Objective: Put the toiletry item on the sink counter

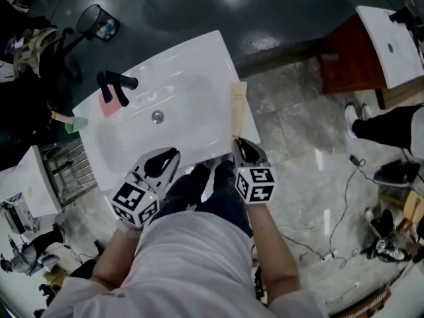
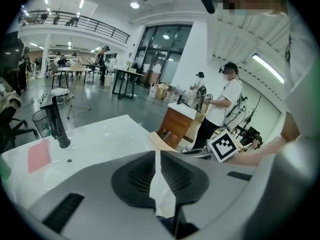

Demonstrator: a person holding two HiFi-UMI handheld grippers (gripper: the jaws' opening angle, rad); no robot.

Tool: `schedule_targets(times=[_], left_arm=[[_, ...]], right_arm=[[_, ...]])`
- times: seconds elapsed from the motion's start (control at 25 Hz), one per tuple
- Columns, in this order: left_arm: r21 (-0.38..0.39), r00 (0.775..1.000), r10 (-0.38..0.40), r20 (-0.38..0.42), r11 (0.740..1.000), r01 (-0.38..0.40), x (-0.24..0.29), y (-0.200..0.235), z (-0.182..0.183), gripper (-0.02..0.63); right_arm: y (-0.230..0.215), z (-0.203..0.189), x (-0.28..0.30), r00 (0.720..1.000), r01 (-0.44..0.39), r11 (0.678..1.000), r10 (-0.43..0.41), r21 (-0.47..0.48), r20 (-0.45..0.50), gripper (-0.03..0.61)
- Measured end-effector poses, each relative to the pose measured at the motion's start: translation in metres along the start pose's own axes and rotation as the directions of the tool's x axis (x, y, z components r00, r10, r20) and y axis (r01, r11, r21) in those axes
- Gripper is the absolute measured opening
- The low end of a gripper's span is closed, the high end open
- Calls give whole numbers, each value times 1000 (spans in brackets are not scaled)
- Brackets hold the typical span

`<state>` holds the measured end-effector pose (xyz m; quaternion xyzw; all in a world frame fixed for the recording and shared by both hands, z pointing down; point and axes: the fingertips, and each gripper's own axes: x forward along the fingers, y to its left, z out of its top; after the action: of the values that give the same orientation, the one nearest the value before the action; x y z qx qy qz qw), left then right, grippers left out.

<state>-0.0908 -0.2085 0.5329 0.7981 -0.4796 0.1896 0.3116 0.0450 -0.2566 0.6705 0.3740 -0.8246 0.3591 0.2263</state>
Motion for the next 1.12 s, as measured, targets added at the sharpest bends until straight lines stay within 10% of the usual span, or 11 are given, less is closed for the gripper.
schedule_targets(times=[1.12], left_arm=[[49, 997, -66, -32, 997, 67, 1, -20, -11, 20]], right_arm=[[-9, 21, -38, 992, 72, 996, -77, 49, 104, 70]])
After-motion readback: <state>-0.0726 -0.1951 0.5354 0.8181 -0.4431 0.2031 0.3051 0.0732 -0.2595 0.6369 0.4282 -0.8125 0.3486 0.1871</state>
